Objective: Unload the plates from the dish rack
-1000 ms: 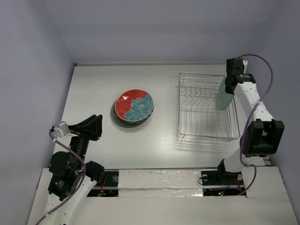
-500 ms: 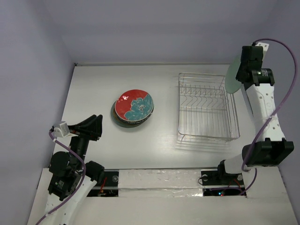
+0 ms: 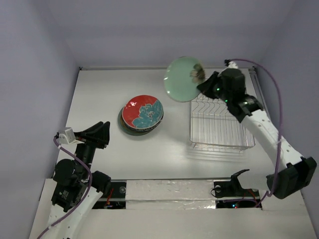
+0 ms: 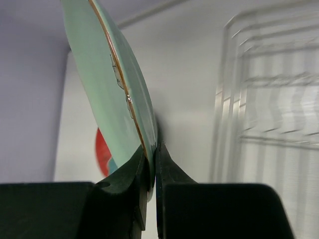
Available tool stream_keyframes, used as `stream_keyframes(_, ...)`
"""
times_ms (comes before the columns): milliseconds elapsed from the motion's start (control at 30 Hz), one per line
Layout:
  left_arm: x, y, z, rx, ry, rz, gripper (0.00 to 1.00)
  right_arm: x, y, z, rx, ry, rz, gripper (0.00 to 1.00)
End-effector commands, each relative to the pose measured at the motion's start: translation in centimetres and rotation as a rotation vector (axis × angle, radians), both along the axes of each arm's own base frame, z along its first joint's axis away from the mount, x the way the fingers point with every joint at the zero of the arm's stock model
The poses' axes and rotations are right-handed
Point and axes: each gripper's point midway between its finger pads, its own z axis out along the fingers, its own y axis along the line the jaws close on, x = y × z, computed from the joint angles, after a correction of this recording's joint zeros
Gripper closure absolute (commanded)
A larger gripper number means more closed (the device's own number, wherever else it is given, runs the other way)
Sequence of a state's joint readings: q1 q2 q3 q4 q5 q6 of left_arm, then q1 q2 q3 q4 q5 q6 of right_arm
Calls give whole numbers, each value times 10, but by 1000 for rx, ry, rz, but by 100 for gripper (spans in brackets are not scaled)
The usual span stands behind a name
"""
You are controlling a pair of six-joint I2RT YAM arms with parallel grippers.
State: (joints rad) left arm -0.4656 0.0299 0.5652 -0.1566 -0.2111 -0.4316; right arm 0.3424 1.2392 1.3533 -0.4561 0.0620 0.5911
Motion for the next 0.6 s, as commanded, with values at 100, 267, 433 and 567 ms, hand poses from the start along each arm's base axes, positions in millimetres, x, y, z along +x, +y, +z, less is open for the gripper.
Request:
stream_keyframes(100,3,-4,5,-5,-4,-15,62,-11,151,53,475,-166,356,100)
stream_keyframes(267,5,-6,2,0,12,-16,62,-4,206,15,535,-79,407,100)
stream_keyframes(433,5,-6,2,0,12,-16,62,12,237,-35,556,34,378,100)
stream_keyframes(567,5,-6,2,2,13,-15,62,12,250,-68,541,104,368,100)
